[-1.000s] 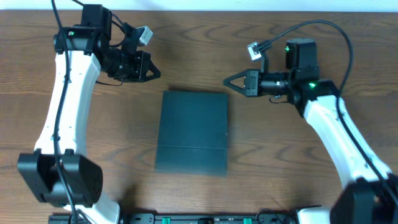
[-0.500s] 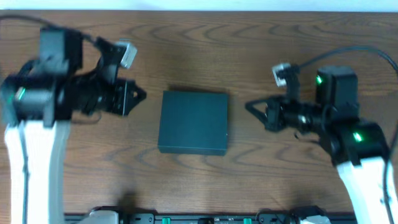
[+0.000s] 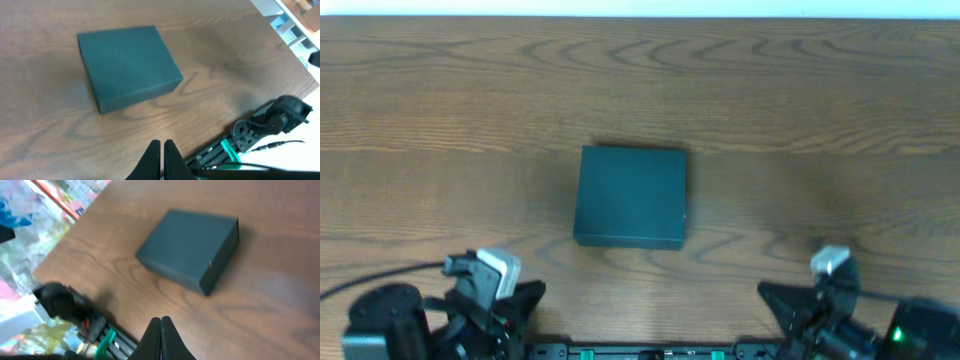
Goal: Pack container
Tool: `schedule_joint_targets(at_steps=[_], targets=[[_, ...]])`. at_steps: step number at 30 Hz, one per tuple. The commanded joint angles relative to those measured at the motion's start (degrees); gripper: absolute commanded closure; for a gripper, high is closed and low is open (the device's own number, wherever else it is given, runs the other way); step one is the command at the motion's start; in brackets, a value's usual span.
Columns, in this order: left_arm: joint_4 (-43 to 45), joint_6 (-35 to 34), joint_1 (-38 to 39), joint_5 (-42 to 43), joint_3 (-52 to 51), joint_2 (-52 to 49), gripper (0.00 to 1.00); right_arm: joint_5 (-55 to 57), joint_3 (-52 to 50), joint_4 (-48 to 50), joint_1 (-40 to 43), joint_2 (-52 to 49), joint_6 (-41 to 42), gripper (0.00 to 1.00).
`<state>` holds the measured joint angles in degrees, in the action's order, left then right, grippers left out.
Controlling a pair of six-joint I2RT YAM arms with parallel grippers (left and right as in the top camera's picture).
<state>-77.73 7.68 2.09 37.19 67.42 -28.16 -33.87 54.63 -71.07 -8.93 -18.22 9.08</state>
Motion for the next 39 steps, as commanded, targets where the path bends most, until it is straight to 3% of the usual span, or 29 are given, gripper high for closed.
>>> schedule_joint_targets(at_steps=[1,2,3,4,8,13,26,28,31,39], targets=[[2.2,-3.6,0.1,-0.2,-2.9,4.1,0.94,0.7,-3.1,-0.5,-0.2,4.9,2.3,0.75],[2.6,-4.2,0.1,-0.2,-3.1,4.6,0.68,0.7,-3.4,-0.7,-0.2,5.8,3.2,0.47],[2.6,-5.1,0.1,-0.4,-3.2,4.8,0.25,0.7,-3.6,-0.9,-0.2,6.4,4.1,0.01],[2.4,-6.0,0.1,-0.7,-3.2,4.8,0.05,0.7,-3.6,-1.1,-0.2,6.6,4.7,0.01],[-3.1,-9.6,0.1,-1.0,-3.2,4.7,0.05,0.6,-3.6,-5.2,-0.2,6.7,11.2,0.01],[-8.5,-9.6,0.1,-3.3,-3.2,4.7,0.05,0.7,-3.7,-9.7,-0.2,6.7,11.9,0.01],[-8.8,-9.6,0.1,-3.3,-3.2,4.7,0.05,0.7,-3.7,-9.8,-0.2,6.7,11.9,0.01],[-8.5,-6.6,0.1,-7.6,-3.2,5.0,0.05,0.7,-3.7,-9.8,-0.2,6.7,11.9,0.01],[-4.1,-5.5,0.1,-13.6,-3.9,6.5,0.05,0.7,-3.7,-9.8,-0.2,6.7,11.9,0.01],[21.3,16.2,0.1,-13.9,-21.0,16.3,0.05,0.7,-3.7,-9.8,-0.2,6.7,11.9,0.01]])
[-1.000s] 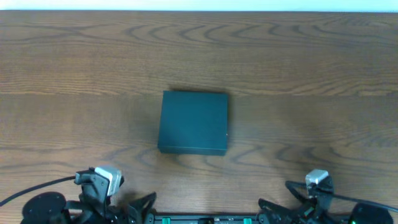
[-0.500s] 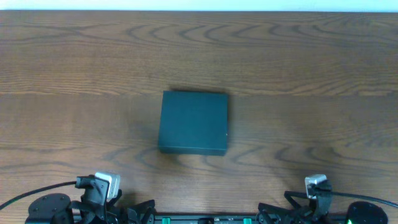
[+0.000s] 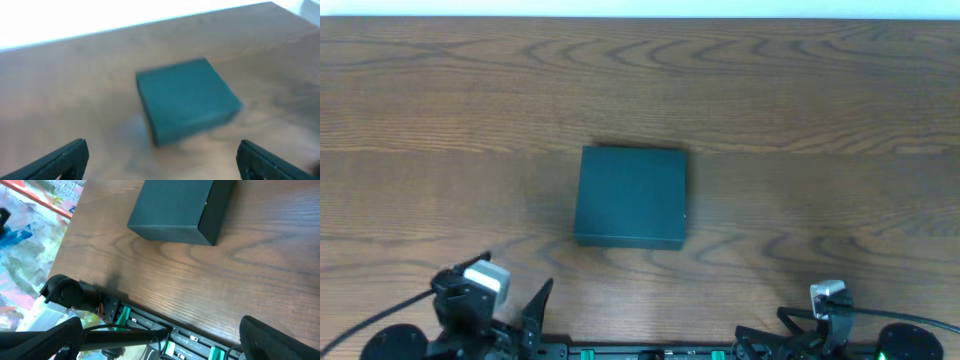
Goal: Pack container
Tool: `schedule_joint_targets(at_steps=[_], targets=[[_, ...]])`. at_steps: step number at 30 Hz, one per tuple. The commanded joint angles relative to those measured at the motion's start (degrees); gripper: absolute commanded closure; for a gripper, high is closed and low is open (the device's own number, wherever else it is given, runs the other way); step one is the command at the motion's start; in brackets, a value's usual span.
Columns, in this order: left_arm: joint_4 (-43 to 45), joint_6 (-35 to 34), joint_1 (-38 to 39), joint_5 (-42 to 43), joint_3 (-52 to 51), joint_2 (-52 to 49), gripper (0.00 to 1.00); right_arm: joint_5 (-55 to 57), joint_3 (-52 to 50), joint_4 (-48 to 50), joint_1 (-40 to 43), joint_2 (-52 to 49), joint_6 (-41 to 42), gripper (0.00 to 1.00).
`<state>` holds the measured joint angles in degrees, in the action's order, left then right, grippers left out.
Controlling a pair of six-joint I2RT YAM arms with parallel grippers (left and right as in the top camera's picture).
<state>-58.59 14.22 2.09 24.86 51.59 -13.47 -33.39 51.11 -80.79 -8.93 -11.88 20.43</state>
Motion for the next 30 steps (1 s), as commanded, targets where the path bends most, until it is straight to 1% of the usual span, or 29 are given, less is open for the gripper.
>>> schedule_joint_targets(at_steps=[1,3,7,11,13,20,30], targets=[[6.3,10.0,0.1,-1.9,-9.3,2.6,0.05,0.2,-0.1,0.0,-0.2,0.3,0.5,0.01],[12.2,9.3,0.1,-1.9,-15.2,3.9,0.05,0.2,-0.2,0.0,-0.2,0.3,0.5,0.01],[22.7,3.2,0.1,-2.4,-27.4,6.5,0.05,0.2,-0.2,0.0,-0.2,0.3,0.5,0.01],[29.0,-1.1,0.1,-2.4,-37.2,11.8,0.05,0.2,-0.2,0.0,-0.2,0.3,0.5,0.01],[29.5,-2.3,0.1,-2.4,-39.6,13.3,0.05,0.2,-0.2,0.0,-0.2,0.3,0.5,0.01],[30.4,-2.6,0.1,-2.4,-43.7,13.3,0.04,0.2,-0.2,0.0,-0.2,0.3,0.5,0.01],[30.4,-2.7,0.0,-2.4,-43.7,13.3,0.05,0.2,-0.2,0.0,-0.2,0.3,0.5,0.01]])
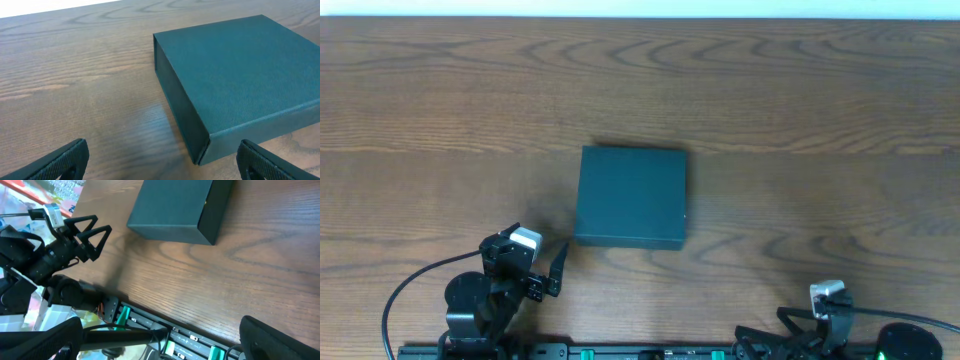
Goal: Pack container
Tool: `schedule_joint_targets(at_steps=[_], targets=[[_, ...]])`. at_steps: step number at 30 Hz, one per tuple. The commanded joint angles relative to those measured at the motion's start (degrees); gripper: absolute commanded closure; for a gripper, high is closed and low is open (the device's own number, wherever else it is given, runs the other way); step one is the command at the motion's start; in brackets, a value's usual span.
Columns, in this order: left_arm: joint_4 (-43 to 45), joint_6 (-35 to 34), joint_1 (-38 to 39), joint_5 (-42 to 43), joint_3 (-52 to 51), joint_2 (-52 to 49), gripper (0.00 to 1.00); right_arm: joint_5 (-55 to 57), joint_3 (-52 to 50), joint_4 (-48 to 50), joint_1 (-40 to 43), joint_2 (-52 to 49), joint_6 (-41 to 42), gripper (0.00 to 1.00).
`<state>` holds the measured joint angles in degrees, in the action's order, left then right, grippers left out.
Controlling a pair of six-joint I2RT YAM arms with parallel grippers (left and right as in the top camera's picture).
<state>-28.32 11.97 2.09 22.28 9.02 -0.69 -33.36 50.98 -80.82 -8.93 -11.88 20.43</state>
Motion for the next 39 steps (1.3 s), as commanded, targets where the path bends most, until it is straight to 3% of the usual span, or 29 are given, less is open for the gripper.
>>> schedule_joint_targets(at_steps=[1,14,17,21,27,31,39], targets=[[0.1,-0.4,0.0,0.1,-1.1,0.5,0.05,0.2,0.0,0.0,-0.2,0.3,0.5,0.01],[0.1,-0.4,0.0,0.1,-1.1,0.5,0.05,0.2,0.0,0.0,-0.2,0.3,0.5,0.01],[0.1,-0.4,0.0,0.1,-1.1,0.5,0.05,5.0,0.0,0.2,-0.2,0.3,-1.4,0.01],[0.1,-0.4,0.0,0.1,-1.1,0.5,0.05,15.3,-1.3,9.9,0.1,0.5,-1.9,0.01],[0.1,-0.4,0.0,0.1,-1.1,0.5,0.05,17.7,-8.6,25.6,1.9,2.9,-22.2,0.01],[0.1,-0.4,0.0,0.1,-1.1,0.5,0.05,17.7,-15.6,29.7,1.9,7.0,-31.5,0.01],[0.1,-0.4,0.0,0.1,-1.1,0.5,0.05,17.8,-27.6,30.5,2.3,11.6,-37.0,0.01]])
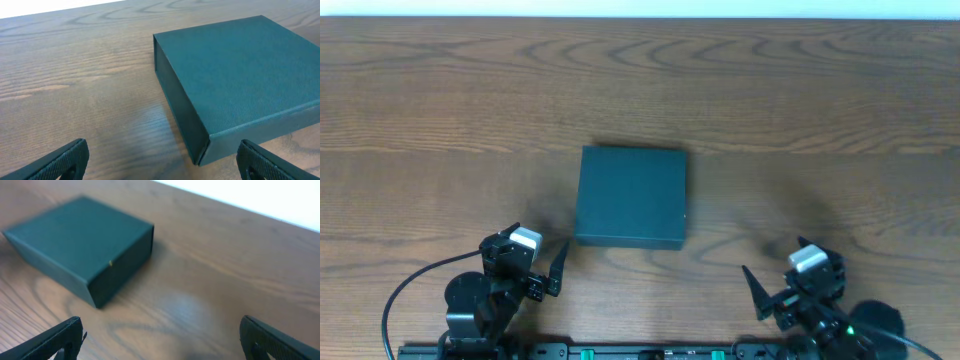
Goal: Pack container
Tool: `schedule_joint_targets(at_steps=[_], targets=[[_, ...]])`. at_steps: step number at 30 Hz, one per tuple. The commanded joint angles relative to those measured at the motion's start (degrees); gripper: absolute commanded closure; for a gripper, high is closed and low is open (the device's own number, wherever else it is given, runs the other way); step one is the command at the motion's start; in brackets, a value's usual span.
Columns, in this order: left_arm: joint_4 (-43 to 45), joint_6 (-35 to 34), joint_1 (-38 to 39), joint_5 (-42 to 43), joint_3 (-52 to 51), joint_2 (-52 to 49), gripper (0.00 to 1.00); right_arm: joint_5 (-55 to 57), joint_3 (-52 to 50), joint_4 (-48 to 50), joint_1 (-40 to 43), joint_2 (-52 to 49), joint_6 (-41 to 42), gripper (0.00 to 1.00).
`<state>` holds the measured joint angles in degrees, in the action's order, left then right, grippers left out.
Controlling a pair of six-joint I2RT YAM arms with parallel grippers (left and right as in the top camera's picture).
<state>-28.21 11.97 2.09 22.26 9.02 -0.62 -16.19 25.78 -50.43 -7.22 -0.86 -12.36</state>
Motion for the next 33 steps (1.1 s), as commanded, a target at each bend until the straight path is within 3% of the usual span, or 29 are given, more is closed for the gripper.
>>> schedule_joint_targets(at_steps=[1,9,33], targets=[[0.0,-0.4,0.0,0.2,-1.1,0.4,0.05,0.6,-3.6,0.2,0.6,0.5,-4.7,0.01],[0.0,-0.4,0.0,0.2,-1.1,0.4,0.05,-1.0,-15.0,2.3,0.6,0.5,-4.4,0.01],[0.0,-0.4,0.0,0.2,-1.1,0.4,0.04,-1.0,-15.1,2.9,0.6,0.5,-4.4,0.01]])
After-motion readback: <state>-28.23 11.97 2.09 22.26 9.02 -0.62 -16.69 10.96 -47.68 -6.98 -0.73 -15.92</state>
